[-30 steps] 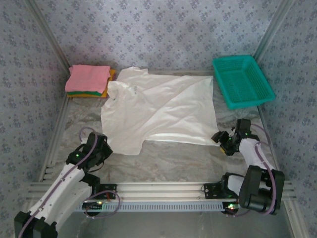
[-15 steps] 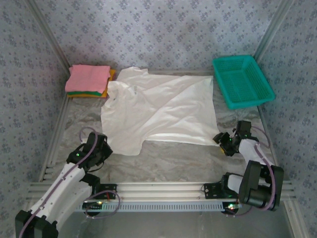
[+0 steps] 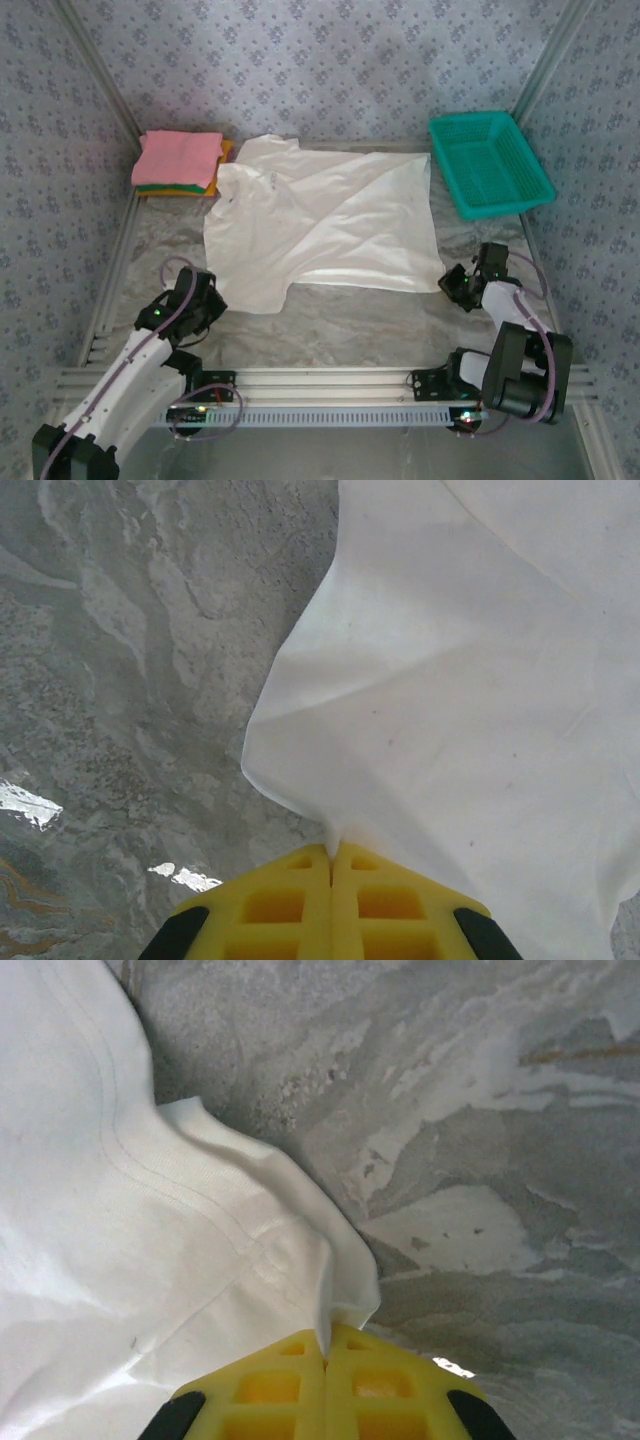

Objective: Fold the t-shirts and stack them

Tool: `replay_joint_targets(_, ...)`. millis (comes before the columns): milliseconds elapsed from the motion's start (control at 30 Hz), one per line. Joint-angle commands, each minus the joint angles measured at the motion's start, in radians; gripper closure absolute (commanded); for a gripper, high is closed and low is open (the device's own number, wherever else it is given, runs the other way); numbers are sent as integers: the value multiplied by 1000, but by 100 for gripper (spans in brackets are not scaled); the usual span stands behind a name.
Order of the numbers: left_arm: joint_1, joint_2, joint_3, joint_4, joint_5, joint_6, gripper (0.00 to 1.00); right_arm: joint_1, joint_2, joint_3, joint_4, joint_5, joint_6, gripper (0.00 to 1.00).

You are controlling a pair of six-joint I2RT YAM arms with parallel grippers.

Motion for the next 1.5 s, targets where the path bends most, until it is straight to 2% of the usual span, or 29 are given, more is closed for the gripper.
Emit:
replay_joint_targets(0,11,-10,54,-21,-13,39,100,-6,-41,30,-41,0,-7,100)
replay_joint_targets(333,14,-77,218,-143,-37,110,100,-35,-330,138,-340,-70,11,100)
replay_joint_targets(467,14,-114,233,-215,-54,131,100,-55,-389,139,-402,-90,5,100)
replay_joint_targets(733,6,-290,257,-278,-66,97,100,-127,-498,132,-493,-150,1,100)
replay_joint_targets(900,6,-194,361,-234,-45,182,100,-112,-469,204,-430,-170,-24,100)
replay_joint_targets(1067,6,-91,442,-197,-81,244,100,-98,-403,316,-427,-140,-103,100)
replay_joint_targets(1267,16,-70,440,-173,-100,247,100,-64,-349,403,-407,-156,-128,100)
replay_joint_targets(1467,25,-68,452,-143,-122,265,100,-10,-243,647,-462,-117,-175,100)
